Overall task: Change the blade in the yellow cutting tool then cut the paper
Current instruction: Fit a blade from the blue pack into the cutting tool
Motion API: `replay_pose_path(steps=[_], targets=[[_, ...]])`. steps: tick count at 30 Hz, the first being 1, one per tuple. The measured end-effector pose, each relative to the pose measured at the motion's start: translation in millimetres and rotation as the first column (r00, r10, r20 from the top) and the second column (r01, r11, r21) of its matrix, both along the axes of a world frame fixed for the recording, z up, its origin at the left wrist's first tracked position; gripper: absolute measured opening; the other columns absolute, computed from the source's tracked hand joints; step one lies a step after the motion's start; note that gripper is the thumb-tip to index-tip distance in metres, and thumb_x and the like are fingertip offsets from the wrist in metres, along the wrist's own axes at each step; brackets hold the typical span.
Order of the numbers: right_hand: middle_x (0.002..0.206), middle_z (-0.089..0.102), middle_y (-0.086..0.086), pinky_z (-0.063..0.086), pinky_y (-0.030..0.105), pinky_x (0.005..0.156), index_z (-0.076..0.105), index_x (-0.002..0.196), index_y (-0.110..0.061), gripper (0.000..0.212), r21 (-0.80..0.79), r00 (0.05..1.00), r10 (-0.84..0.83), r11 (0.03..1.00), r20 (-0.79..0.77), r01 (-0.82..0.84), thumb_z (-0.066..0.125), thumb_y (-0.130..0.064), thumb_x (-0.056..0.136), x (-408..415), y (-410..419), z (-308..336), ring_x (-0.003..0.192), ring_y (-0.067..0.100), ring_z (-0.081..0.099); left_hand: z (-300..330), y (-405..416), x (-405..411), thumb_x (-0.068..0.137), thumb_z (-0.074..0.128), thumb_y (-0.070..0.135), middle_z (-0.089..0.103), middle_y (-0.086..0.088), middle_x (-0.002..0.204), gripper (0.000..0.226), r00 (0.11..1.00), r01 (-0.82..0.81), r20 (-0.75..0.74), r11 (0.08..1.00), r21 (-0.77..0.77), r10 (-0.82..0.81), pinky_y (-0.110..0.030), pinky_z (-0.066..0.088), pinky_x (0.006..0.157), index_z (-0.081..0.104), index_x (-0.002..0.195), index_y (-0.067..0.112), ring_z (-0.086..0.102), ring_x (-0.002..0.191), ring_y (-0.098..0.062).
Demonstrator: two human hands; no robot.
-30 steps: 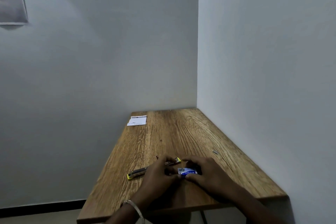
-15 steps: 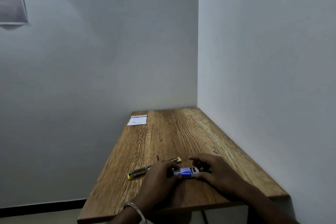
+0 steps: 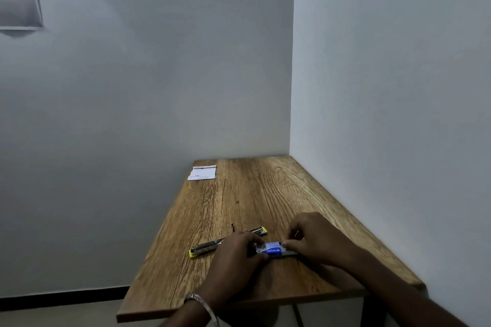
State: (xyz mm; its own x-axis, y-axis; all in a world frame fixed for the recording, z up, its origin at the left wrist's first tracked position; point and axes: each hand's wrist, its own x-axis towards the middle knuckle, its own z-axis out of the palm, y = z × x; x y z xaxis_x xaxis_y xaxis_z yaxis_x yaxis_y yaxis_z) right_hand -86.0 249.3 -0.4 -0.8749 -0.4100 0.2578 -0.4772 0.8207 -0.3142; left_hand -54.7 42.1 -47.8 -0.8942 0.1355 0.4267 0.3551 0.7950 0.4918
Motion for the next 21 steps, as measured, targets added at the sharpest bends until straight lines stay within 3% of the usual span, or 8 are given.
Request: replay_pose_path(steps=[7,12,17,21], targets=[[0.1,0.075,0.001,0.048,0.018,0.064,0.076,0.1,-0.013,0.019,0.148,0.988,-0.063,0.988,0.141,0.042,0.075,-0.027,0.087,-4.9,-13.9,17.1,0.087,0.011,0.069,-0.9,1.0,0.4,0.086,0.07,0.04,0.063,0.013,0.115,0.035,0.999,0.006,-0.032,1.0,-0.002,-0.006,-0.018,0.049,0.085,0.065,0.119,0.031,0.056,0.096,0.0],[0.079,0.068,0.0,0.036,0.018,0.051,0.072,0.086,-0.011,0.019,0.187,0.978,-0.115,0.979,0.172,0.083,0.074,-0.03,0.086,-5.6,-22.3,19.8,0.066,0.009,0.059,-2.6,0.7,0.5,0.085,0.069,0.042,0.064,0.012,0.113,0.035,0.999,0.001,-0.05,1.0,-0.004,-0.001,-0.021,0.05,0.086,0.066,0.118,0.031,0.057,0.096,-0.001],[0.078,0.066,0.003,0.041,0.018,0.049,0.071,0.092,-0.005,0.025,0.206,0.951,-0.189,0.969,0.245,0.139,0.077,-0.028,0.084,-7.9,-30.5,28.3,0.066,0.013,0.063,-3.3,1.5,0.6,0.085,0.069,0.042,0.063,0.012,0.113,0.034,0.999,0.0,-0.052,1.0,-0.002,0.0,-0.026,0.052,0.087,0.066,0.117,0.031,0.058,0.097,-0.002],[0.073,0.059,0.001,0.045,0.02,0.045,0.06,0.085,-0.008,0.027,0.309,0.937,-0.25,0.936,0.246,0.168,0.078,-0.028,0.083,-8.4,-38.0,32.2,0.06,0.014,0.059,-3.0,1.9,0.7,0.086,0.069,0.041,0.063,0.011,0.116,0.034,0.999,0.005,-0.049,1.0,0.009,-0.004,-0.027,0.051,0.091,0.066,0.118,0.031,0.058,0.101,-0.004]])
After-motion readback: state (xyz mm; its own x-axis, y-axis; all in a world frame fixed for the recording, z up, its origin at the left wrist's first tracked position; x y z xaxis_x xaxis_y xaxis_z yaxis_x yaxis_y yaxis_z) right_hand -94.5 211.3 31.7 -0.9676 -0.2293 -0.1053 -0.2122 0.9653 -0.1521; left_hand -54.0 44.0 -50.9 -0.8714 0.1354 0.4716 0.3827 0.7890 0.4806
